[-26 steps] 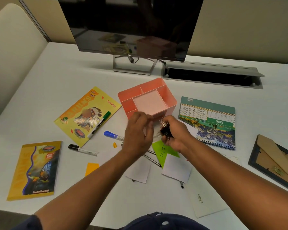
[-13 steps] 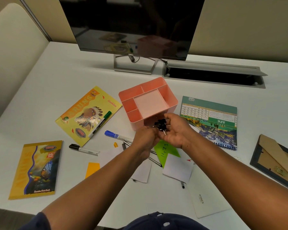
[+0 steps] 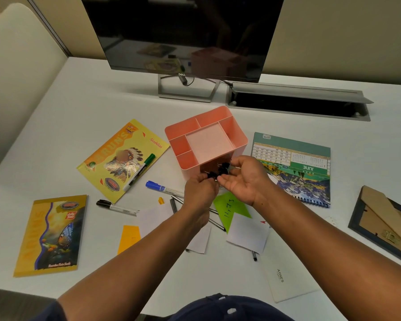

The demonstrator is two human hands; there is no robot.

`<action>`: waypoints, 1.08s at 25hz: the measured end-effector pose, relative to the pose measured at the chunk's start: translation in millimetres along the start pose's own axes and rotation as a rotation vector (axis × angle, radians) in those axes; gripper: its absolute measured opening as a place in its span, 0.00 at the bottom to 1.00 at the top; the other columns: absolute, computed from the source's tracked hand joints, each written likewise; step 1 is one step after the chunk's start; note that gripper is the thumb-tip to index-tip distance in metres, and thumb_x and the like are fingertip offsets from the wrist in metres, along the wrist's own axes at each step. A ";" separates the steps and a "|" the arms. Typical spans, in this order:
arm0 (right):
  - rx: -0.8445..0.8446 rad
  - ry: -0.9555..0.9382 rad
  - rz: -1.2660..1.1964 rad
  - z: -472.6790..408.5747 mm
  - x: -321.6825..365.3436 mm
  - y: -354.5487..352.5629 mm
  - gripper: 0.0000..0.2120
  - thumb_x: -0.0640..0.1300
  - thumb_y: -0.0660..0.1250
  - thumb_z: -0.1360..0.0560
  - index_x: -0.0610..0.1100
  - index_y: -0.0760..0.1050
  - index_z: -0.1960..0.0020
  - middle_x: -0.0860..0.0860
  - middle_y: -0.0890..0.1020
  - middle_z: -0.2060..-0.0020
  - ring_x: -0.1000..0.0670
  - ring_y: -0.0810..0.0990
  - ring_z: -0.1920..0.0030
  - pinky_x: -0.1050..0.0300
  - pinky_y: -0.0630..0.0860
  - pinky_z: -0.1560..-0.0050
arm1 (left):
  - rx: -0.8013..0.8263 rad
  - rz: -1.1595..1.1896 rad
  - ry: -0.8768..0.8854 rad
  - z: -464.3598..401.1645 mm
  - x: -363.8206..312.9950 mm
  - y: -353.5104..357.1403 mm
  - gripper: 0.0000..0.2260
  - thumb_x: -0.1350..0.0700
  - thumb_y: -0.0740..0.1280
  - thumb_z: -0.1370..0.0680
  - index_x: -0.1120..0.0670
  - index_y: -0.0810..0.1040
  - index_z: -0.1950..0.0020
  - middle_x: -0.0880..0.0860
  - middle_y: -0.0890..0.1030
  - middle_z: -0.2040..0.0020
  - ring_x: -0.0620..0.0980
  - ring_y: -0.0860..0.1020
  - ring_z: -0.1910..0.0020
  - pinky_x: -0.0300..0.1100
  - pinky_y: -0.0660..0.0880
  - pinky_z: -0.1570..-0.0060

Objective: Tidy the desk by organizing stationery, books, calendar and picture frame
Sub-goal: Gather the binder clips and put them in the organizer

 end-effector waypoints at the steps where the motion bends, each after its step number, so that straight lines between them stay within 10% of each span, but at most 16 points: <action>1: -0.023 -0.018 0.041 -0.9 0.3 -3.8 0.19 0.34 0.56 0.23 0.34 0.70 0.33 0.38 0.77 0.40 0.39 0.79 0.44 0.46 0.75 0.40 | -0.025 -0.025 0.025 -1.2 0.9 -2.0 0.12 0.70 0.65 0.25 0.58 0.81 0.47 0.58 0.84 0.50 0.56 0.82 0.47 0.50 0.78 0.42; 7: -0.183 -0.401 0.554 2.6 21.1 -25.9 0.10 0.34 0.61 0.22 0.42 0.80 0.49 0.42 0.84 0.51 0.49 0.82 0.56 0.55 0.78 0.59 | -0.066 -0.535 0.419 11.1 -17.3 -3.1 0.15 0.63 0.66 0.21 0.53 0.78 0.36 0.49 0.81 0.41 0.47 0.80 0.48 0.42 0.79 0.50; 14: -0.192 -0.816 1.474 -0.2 22.9 -23.1 0.18 0.42 0.67 0.24 0.46 0.79 0.35 0.48 0.74 0.37 0.46 0.74 0.39 0.50 0.76 0.42 | 0.163 -1.456 0.881 9.9 -5.2 18.5 0.16 0.51 0.58 0.17 0.49 0.76 0.31 0.49 0.77 0.38 0.53 0.80 0.50 0.45 0.77 0.62; 22: -0.173 -0.675 1.989 -11.2 4.1 -28.1 0.26 0.49 0.63 0.23 0.56 0.63 0.26 0.47 0.53 0.21 0.39 0.55 0.25 0.40 0.65 0.31 | 0.219 -1.612 0.769 -3.1 10.5 9.7 0.25 0.47 0.54 0.15 0.48 0.55 0.19 0.50 0.56 0.18 0.55 0.80 0.45 0.47 0.77 0.59; 27: -0.164 -0.839 1.889 -13.5 9.4 -27.9 0.20 0.41 0.62 0.22 0.53 0.71 0.32 0.47 0.70 0.29 0.40 0.70 0.34 0.43 0.72 0.39 | 0.120 -1.525 0.972 15.5 -9.3 10.0 0.21 0.53 0.64 0.19 0.52 0.69 0.25 0.52 0.69 0.25 0.56 0.79 0.44 0.48 0.78 0.59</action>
Point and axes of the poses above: each hand's wrist, its own z-axis away from the middle knuckle, its own y-axis out of the palm, x = y × z, the point moved 7 cm from there along -z, towards the middle knuckle
